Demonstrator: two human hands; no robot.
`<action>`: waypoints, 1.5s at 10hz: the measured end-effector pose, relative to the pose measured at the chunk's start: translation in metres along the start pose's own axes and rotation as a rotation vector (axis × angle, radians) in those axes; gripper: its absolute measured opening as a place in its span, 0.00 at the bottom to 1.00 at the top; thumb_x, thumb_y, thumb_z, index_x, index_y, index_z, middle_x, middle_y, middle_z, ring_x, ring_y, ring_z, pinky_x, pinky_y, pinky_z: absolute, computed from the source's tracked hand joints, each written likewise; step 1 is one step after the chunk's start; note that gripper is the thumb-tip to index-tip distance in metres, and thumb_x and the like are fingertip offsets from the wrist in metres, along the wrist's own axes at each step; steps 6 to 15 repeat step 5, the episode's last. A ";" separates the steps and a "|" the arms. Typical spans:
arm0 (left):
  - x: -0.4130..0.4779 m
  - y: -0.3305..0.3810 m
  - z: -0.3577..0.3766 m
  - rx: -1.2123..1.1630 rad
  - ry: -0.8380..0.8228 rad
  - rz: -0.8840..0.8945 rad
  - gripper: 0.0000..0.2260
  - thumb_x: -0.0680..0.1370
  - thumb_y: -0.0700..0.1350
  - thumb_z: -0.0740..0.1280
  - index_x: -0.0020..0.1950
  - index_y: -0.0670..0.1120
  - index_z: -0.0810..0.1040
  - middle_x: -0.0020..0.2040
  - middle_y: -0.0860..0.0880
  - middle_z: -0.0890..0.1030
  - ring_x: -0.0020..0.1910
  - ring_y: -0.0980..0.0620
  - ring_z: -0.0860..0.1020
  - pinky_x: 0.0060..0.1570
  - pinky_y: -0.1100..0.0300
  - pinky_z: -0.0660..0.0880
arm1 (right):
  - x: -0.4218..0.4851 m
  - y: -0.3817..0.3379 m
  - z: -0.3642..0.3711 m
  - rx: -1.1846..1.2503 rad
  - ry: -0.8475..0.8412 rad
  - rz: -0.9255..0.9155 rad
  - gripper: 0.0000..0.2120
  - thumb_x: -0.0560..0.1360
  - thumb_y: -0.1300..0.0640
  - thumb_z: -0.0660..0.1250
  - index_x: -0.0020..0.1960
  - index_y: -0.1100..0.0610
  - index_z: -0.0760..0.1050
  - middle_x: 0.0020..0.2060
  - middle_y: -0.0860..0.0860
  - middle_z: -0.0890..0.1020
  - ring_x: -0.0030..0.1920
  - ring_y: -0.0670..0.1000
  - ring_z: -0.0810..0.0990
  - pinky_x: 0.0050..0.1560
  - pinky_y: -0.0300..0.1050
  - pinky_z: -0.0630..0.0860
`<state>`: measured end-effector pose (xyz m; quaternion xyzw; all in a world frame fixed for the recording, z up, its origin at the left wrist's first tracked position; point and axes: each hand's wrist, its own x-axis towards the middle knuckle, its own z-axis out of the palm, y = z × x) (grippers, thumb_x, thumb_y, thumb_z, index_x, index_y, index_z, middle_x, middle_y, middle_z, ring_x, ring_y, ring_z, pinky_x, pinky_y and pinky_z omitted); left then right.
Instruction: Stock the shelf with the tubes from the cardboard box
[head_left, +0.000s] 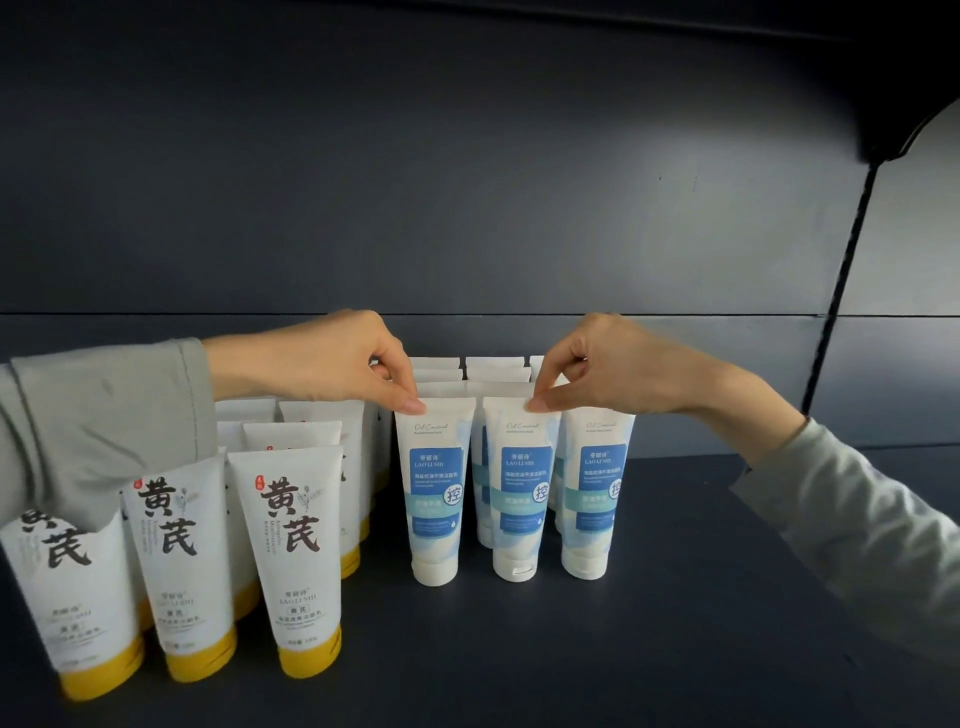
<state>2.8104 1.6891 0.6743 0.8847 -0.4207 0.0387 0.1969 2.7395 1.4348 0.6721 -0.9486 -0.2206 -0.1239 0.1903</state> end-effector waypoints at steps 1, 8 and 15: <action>0.001 0.002 0.001 0.016 0.012 0.009 0.15 0.61 0.64 0.69 0.36 0.55 0.84 0.26 0.55 0.66 0.26 0.57 0.63 0.27 0.69 0.60 | 0.000 0.001 0.000 0.020 -0.007 0.011 0.08 0.72 0.54 0.72 0.41 0.59 0.82 0.16 0.38 0.69 0.22 0.39 0.69 0.25 0.26 0.62; -0.003 0.008 -0.004 0.130 0.002 -0.041 0.13 0.65 0.67 0.64 0.37 0.61 0.82 0.25 0.53 0.65 0.25 0.57 0.62 0.27 0.65 0.60 | -0.003 -0.008 -0.002 -0.033 0.132 0.111 0.14 0.76 0.48 0.66 0.32 0.48 0.75 0.18 0.37 0.71 0.25 0.36 0.70 0.26 0.29 0.63; -0.003 0.008 -0.004 0.130 0.002 -0.041 0.13 0.65 0.67 0.64 0.37 0.61 0.82 0.25 0.53 0.65 0.25 0.57 0.62 0.27 0.65 0.60 | -0.003 -0.008 -0.002 -0.033 0.132 0.111 0.14 0.76 0.48 0.66 0.32 0.48 0.75 0.18 0.37 0.71 0.25 0.36 0.70 0.26 0.29 0.63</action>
